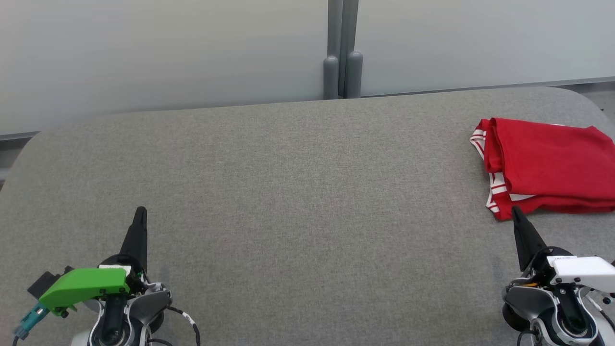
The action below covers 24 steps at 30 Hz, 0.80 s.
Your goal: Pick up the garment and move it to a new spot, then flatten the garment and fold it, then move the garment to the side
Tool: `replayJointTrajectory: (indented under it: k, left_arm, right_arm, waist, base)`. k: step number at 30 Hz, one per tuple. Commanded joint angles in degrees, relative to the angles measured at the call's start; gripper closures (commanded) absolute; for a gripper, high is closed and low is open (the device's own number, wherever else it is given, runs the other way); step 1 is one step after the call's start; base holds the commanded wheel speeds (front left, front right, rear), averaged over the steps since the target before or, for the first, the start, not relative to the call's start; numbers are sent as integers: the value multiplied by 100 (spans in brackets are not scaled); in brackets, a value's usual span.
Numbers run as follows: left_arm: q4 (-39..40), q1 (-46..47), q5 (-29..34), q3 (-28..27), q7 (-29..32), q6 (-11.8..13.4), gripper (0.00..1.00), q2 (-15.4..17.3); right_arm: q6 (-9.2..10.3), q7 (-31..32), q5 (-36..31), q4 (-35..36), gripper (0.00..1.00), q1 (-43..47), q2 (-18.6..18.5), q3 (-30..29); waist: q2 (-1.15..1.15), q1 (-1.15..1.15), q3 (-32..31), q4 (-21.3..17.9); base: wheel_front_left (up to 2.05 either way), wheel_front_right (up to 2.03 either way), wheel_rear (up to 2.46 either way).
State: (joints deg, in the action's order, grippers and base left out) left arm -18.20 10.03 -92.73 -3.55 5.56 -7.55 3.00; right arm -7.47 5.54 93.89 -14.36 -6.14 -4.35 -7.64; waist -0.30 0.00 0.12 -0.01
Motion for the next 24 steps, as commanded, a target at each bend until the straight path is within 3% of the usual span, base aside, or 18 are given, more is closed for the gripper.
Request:
replayJointTrajectory:
  k: [1,24]
  left_arm:
    - [5,76,7,-17,27,-19,100,-3]
    - [5,76,20,-27,26,-19,100,-11]
  right_arm:
    - [-4,30,-27,-5,100,-43,-6,-14]
    - [-4,52,-56,-7,100,-48,19,-44]
  waist:
    - [30,0,0,0]
    - [30,0,0,0]
  base:
    - [0,0,0]
    - [0,0,0]
